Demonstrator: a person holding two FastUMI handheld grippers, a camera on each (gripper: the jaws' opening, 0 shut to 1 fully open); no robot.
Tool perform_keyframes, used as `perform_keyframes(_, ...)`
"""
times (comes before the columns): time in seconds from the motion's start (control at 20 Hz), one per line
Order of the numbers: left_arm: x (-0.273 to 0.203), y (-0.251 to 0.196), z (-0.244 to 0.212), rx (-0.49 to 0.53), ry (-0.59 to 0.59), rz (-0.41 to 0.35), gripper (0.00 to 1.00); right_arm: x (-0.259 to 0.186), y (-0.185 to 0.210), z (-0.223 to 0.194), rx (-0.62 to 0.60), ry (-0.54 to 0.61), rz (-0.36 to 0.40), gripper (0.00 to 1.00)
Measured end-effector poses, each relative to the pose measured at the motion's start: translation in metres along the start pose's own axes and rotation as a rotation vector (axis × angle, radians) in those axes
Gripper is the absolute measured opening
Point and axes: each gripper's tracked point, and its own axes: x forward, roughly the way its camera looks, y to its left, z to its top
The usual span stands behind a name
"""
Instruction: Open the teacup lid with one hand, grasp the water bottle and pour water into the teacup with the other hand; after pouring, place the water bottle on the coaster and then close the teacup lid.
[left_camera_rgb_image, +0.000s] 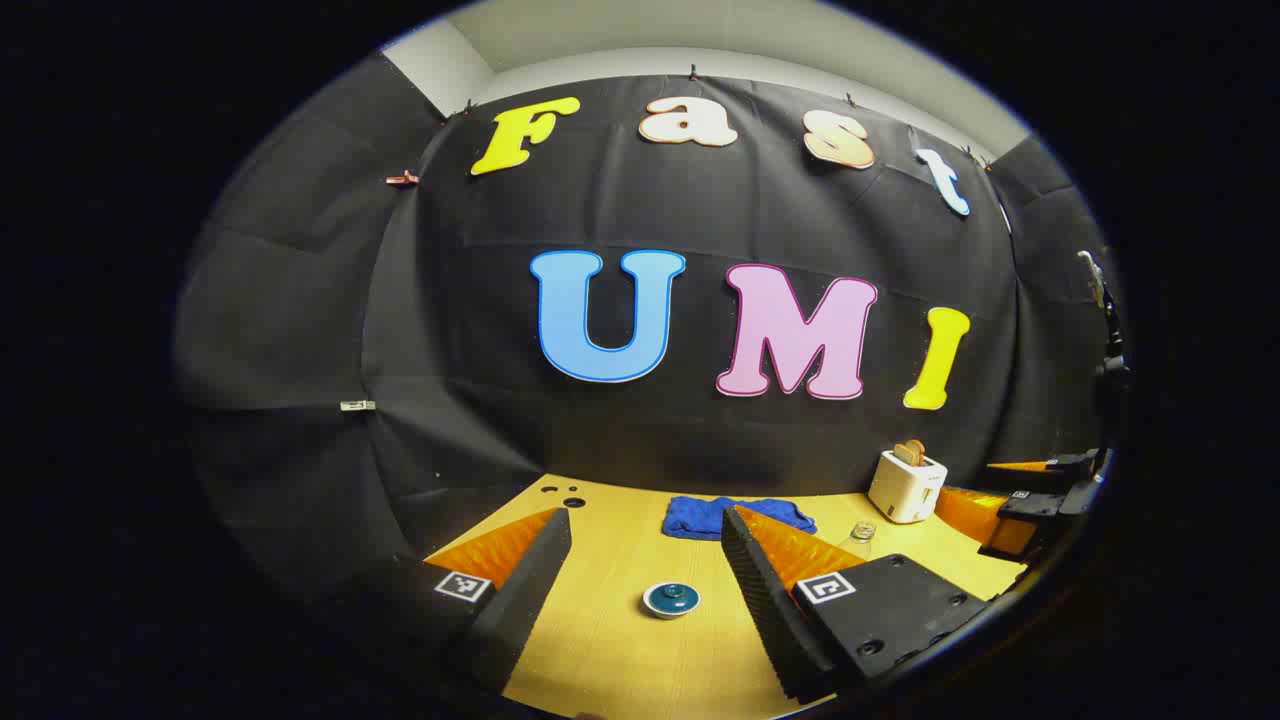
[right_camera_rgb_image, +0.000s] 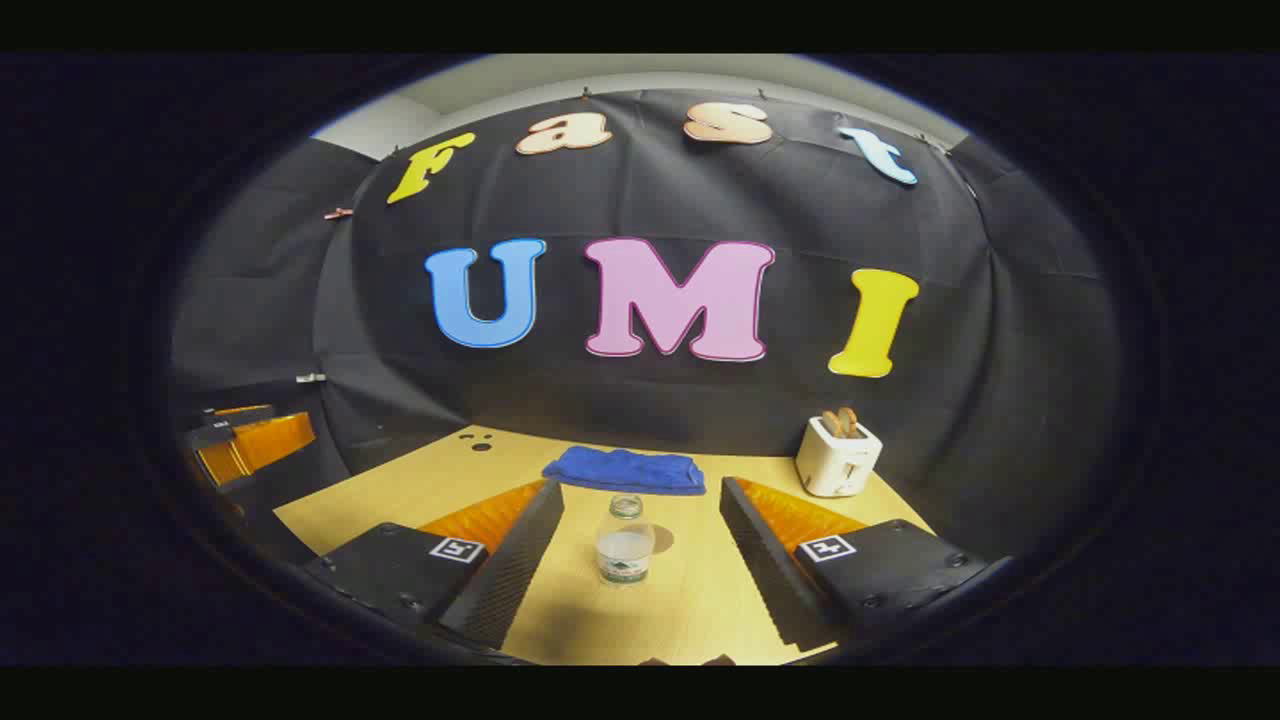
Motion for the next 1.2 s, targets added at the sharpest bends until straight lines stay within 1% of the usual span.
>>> perform_keyframes(0.2, 0.002, -0.002, -0.003, 0.012, 0.012, -0.009, 0.95, 0.005, 0.001, -0.010, -0.004, 0.015, 0.020, 0.98)
perform_keyframes(0.4, 0.009, -0.004, -0.009, 0.038, 0.025, -0.013, 0.95, 0.015, -0.001, -0.016, 0.023, -0.002, 0.049, 0.98)
perform_keyframes(0.45, 0.013, -0.004, -0.015, 0.038, 0.033, -0.013, 0.95, 0.018, -0.004, -0.021, 0.004, 0.000, 0.053, 0.98)
perform_keyframes(0.55, 0.023, -0.004, -0.023, 0.033, 0.045, -0.019, 0.95, 0.022, -0.018, -0.027, -0.042, -0.002, 0.031, 0.98)
perform_keyframes(0.75, 0.044, -0.005, -0.042, 0.036, 0.077, -0.014, 0.95, 0.027, -0.021, -0.045, -0.027, 0.015, 0.038, 0.98)
perform_keyframes(0.95, 0.060, -0.015, -0.068, 0.061, 0.121, -0.039, 0.95, 0.034, -0.012, -0.055, -0.009, 0.032, 0.077, 0.98)
perform_keyframes(1.1, 0.073, -0.033, -0.087, 0.079, 0.151, -0.088, 0.95, 0.040, -0.009, -0.064, 0.016, 0.046, 0.102, 0.98)
perform_keyframes(1.2, 0.083, -0.039, -0.097, 0.104, 0.154, -0.106, 0.95, 0.045, -0.011, -0.075, 0.027, 0.070, 0.104, 0.98)
